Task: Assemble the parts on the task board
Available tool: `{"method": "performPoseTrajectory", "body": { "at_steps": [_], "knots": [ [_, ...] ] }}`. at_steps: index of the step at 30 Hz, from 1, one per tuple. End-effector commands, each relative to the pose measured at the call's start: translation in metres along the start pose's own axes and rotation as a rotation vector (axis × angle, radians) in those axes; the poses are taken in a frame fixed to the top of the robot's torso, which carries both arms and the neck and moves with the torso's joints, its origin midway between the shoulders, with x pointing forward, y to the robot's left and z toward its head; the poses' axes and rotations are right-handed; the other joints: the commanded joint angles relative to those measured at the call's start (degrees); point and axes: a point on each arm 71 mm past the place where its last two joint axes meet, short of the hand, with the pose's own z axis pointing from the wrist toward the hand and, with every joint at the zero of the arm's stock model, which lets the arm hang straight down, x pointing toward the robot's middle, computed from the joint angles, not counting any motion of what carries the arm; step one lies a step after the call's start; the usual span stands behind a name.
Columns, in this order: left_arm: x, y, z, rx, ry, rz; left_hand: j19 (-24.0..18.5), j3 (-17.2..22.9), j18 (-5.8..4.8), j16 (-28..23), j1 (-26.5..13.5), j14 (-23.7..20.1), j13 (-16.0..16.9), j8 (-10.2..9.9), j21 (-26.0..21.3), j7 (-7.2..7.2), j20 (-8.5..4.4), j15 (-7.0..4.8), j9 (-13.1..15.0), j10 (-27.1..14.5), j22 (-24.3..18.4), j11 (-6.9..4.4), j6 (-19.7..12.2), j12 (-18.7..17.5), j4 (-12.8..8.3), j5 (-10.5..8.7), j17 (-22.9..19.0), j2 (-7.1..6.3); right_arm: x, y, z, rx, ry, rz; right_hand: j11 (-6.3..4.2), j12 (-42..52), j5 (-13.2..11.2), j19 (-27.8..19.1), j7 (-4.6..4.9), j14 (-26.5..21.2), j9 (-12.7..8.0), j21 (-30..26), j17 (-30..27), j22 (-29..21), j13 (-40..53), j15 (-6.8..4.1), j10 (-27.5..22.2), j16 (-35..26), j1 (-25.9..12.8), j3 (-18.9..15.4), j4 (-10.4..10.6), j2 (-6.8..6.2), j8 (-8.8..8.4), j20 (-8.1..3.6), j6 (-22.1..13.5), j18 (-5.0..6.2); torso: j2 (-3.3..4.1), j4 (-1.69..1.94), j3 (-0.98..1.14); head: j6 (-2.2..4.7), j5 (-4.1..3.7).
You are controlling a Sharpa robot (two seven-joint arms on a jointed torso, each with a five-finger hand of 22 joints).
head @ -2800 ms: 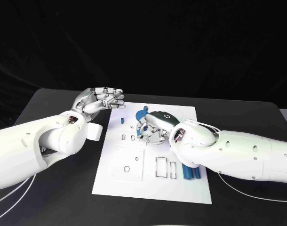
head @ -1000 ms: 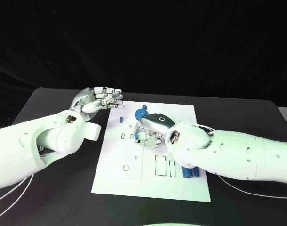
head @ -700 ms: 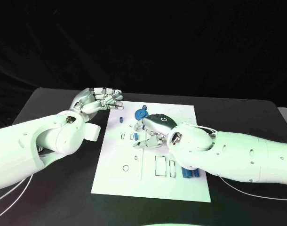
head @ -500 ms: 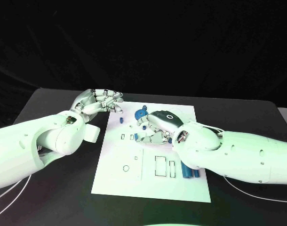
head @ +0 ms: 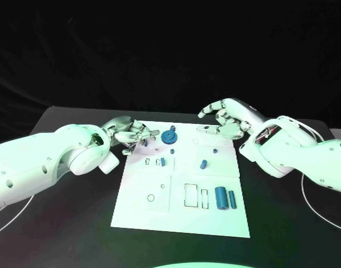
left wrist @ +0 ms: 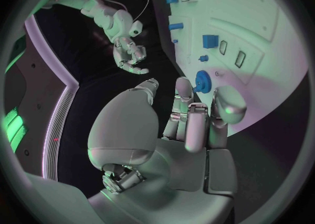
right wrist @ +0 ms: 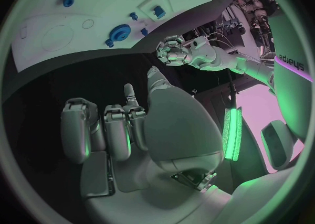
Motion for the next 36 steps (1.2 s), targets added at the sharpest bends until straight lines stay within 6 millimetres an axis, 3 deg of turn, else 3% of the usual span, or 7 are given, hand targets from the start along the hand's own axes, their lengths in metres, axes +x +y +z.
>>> {"method": "performPoseTrajectory", "body": {
  "at_steps": [1, 6, 11, 23, 36],
  "knots": [
    [0.004, 0.004, 0.003, -0.201, 0.125, 0.257, 2.3, -0.4, -1.29, 0.5, -0.3, 5.5, 4.3, 1.4, 3.2, -0.13, -0.25, -0.64, 1.2, 1.8, 5.5, -0.18, -0.4, 4.2, -0.1, 0.18, 13.0, 0.74, -0.005, -0.005, -0.004, 0.014, 0.006, 0.08, -0.3, -0.1, 0.3, 0.1, 0.02, 5.8, 0.1, 0.1, 14.4, 7.3, 13.7, -0.53, 4.6, 0.0, 0.7, 0.2, 0.1, 0.1, 0.26, -0.28, 0.5, 0.95, -0.72, -0.16, 0.35, -0.32, 0.26],
    [0.005, -0.007, 0.012, -0.286, 0.163, 0.377, 3.9, -1.2, -1.88, 0.7, -1.1, 5.6, 9.5, 3.8, 5.2, -0.7, -0.72, -1.1, 3.5, 3.8, 9.1, -0.67, -0.5, 9.0, 0.0, 0.11, 13.3, 1.18, -0.011, -0.015, -0.009, 0.048, 0.005, 0.073, -0.32, -0.1, 0.4, 0.1, 0.0, 5.8, 0.1, 0.2, 14.4, 7.3, 13.7, -0.54, 4.6, 0.0, 0.7, 0.2, 0.1, 0.1, 0.31, -0.3, 0.6, 0.94, -1.26, -0.14, 0.67, -0.73, 0.38],
    [0.009, -0.016, 0.022, -0.327, 0.175, 0.443, 4.3, -2.5, -2.1, 1.0, -3.1, 5.8, 11.8, 5.9, 6.0, -1.2, -1.03, -1.45, 5.8, 4.7, 10.5, -1.09, -0.6, 11.2, 0.0, -0.32, 13.9, 1.59, -0.013, -0.02, -0.011, 0.07, 0.007, 0.064, -0.34, -0.1, 0.4, 0.0, -0.02, 5.8, 0.1, 0.1, 14.3, 7.2, 13.7, -0.56, 4.6, 0.0, 0.7, 0.2, 0.1, 0.08, 0.35, -0.31, 0.7, 0.97, -1.55, -0.16, 0.81, -0.99, 0.54],
    [0.02, -0.03, 0.042, -0.368, 0.207, 0.549, 4.7, -4.3, -2.39, 1.2, -5.3, 5.9, 12.6, 7.9, 6.9, -1.51, -1.2, -1.64, 8.4, 4.6, 12.2, -1.32, -1.3, 12.0, 0.0, -1.29, 14.3, 1.66, -0.015, -0.026, -0.014, 0.098, 0.006, 0.048, -0.42, -0.2, 0.6, 0.0, -0.11, 5.8, 0.2, -0.1, 14.1, 7.1, 13.7, -0.63, 4.5, 0.0, 0.6, 0.1, 0.2, -0.11, 0.55, -0.37, 0.8, 1.0, -1.53, -0.11, 0.85, -1.5, 0.77],
    [0.032, -0.033, 0.056, -0.396, 0.258, 0.596, 5.0, -4.5, -2.57, 1.5, -5.3, 6.0, 12.2, 8.2, 7.4, -1.55, -1.21, -1.66, 9.0, 4.2, 13.2, -1.35, -1.6, 11.8, 0.0, -1.22, 14.6, 2.0, -0.015, -0.028, -0.014, 0.111, 0.01, 0.042, -0.49, -0.1, 0.9, -0.1, -0.19, 5.7, 0.2, -0.2, 14.0, 7.0, 13.7, -0.71, 4.6, -0.1, 0.3, -0.1, 0.3, -0.19, 0.71, -0.45, 0.9, 1.04, -1.37, -0.2, 0.81, -1.88, 0.92]
  ]
}}
